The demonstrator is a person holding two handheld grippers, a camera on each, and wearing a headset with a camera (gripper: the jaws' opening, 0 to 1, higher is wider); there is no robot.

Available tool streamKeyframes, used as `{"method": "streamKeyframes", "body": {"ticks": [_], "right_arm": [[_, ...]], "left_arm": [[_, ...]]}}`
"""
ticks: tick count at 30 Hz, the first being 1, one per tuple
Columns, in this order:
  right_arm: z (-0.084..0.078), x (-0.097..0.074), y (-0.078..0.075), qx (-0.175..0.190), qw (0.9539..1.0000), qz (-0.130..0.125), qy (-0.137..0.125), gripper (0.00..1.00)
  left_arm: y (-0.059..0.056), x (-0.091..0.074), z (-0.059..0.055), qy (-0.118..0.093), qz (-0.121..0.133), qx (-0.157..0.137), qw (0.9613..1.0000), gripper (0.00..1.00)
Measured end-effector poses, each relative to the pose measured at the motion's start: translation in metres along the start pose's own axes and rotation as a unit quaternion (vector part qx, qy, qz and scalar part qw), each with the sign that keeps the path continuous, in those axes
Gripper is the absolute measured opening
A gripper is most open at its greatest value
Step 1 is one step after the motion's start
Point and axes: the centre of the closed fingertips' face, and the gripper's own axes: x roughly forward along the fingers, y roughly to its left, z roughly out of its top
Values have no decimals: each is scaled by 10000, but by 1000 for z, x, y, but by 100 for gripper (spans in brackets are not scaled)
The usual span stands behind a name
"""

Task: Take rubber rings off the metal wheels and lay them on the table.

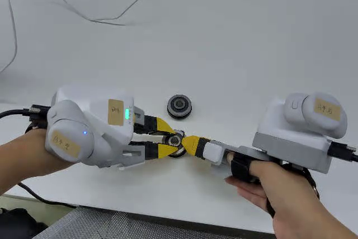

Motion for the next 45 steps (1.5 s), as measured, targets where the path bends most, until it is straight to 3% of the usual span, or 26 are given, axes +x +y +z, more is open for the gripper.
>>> {"method": "streamKeyframes", "body": {"ticks": [12, 23, 25, 31, 45], "right_arm": [[-2, 1, 9, -179, 9998, 86, 28, 0], [0, -1, 18, -77, 9996, 284, -34, 0], [0, 0, 18, -193, 9996, 222, -26, 0], [2, -3, 17, -39, 9996, 262, -87, 0], [4, -1, 7, -152, 9998, 8, -121, 1]], "left_arm": [[0, 0, 0, -2, 19, -4, 10000, 12], [-1, 1, 2, -8, 50, 51, 10000, 12], [0, 2, 3, -3, 62, 62, 10000, 12], [0, 2, 3, 12, 96, 96, 9999, 12], [1, 0, 3, 118, 199, -3, 9997, 13]]}}
